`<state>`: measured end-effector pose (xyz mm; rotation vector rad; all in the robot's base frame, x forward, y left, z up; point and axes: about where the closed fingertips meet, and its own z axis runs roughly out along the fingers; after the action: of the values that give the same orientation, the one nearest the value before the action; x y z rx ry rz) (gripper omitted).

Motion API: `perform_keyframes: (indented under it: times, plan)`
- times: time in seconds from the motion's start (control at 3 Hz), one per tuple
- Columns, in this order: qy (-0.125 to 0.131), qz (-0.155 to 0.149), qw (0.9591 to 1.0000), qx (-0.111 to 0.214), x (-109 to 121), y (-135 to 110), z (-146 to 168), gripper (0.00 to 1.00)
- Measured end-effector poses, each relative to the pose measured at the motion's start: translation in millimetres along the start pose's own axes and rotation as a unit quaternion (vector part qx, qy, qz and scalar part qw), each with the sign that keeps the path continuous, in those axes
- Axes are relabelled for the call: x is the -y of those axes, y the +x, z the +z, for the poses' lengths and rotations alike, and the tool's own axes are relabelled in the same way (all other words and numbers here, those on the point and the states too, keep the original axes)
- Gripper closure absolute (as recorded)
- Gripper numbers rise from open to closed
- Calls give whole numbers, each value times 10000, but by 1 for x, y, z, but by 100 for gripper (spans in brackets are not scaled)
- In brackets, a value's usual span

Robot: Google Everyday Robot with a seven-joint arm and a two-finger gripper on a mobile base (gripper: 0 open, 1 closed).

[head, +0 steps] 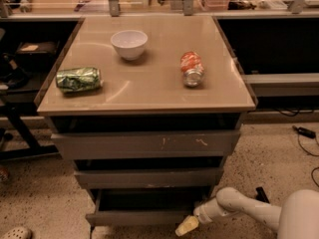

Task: Open bottom drawer

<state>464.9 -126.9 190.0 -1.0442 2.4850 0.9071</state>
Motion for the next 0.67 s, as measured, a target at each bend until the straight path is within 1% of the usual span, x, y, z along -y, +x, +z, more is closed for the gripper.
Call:
perform_keyframes:
  times: [0.33, 0.67]
  plan:
    - [0, 1, 10000, 0, -2, -2, -3, 0]
    - [-121, 297, 9995, 18, -22, 26, -9, 0]
